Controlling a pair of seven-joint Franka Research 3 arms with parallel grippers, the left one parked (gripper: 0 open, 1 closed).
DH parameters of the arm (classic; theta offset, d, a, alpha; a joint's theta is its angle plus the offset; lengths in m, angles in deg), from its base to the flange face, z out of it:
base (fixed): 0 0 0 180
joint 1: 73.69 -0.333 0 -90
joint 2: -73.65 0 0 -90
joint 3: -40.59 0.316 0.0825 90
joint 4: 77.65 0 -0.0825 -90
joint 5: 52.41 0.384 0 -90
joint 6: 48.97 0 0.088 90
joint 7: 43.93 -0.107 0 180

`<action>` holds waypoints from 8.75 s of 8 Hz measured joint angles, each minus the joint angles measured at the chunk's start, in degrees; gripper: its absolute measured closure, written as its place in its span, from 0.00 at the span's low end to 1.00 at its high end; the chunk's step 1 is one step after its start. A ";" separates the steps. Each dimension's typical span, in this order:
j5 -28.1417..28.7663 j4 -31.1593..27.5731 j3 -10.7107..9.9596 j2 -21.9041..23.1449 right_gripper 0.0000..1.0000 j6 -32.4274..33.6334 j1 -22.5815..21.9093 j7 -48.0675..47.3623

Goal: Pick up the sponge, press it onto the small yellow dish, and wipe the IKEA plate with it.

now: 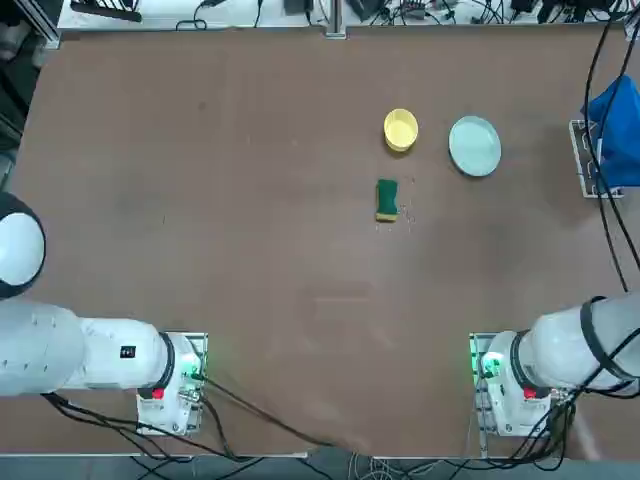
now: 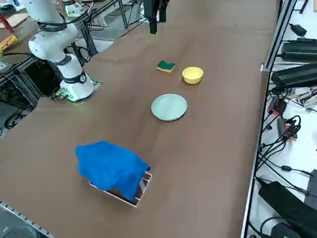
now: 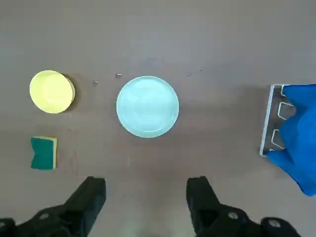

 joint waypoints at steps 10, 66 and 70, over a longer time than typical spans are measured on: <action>0.03 -4.02 0.18 -4.00 0.00 1.93 -2.08 -0.29; 12.18 -1.51 -1.09 -33.71 0.71 -23.47 -22.07 -12.91; 12.30 -0.23 -1.06 -37.03 0.71 -24.02 -22.02 -12.34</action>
